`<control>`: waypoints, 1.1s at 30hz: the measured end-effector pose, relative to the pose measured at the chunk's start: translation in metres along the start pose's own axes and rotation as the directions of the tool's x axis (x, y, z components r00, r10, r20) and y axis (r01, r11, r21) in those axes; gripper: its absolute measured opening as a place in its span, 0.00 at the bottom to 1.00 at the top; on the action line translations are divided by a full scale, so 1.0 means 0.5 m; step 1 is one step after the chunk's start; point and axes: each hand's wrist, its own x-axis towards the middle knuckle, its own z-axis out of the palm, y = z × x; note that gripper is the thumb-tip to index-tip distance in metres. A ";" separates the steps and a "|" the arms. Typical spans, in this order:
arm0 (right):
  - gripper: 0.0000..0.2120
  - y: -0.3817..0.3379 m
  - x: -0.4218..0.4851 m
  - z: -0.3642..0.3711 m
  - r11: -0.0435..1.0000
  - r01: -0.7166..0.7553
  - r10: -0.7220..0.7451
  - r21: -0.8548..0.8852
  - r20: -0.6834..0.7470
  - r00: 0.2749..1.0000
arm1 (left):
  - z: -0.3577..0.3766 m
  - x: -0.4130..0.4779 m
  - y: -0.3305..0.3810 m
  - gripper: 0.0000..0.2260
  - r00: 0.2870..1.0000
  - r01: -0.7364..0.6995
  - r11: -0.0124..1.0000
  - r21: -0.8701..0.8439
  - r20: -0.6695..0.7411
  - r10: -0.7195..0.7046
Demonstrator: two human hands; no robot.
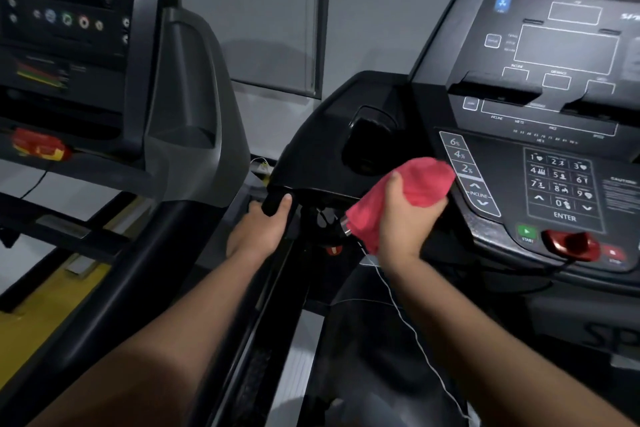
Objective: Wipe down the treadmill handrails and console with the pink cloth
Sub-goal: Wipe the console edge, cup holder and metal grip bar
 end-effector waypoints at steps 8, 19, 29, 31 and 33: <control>0.35 0.048 -0.042 0.005 0.983 -0.152 0.158 -0.103 0.054 0.986 | 0.003 0.006 -0.002 0.33 1.000 0.012 0.999 0.043 -0.016 -0.012; 0.16 0.095 -0.089 -0.018 0.954 -0.299 0.293 -0.024 0.295 0.910 | 0.001 0.000 -0.012 0.27 0.998 -0.023 1.000 0.011 -0.052 0.024; 0.28 -0.012 0.011 -0.033 0.697 0.587 -0.507 -0.412 0.295 0.810 | 0.003 -0.007 -0.005 0.28 0.998 -0.013 0.999 0.031 -0.060 0.015; 0.22 -0.013 0.026 -0.040 0.248 0.777 -0.649 -0.578 0.496 0.576 | 0.002 -0.007 -0.001 0.28 0.998 -0.004 1.000 0.024 -0.058 0.006; 0.17 -0.014 0.040 -0.033 -0.167 0.805 -0.606 -0.569 0.703 0.371 | 0.000 -0.005 0.002 0.28 0.999 0.007 1.000 0.006 -0.050 -0.006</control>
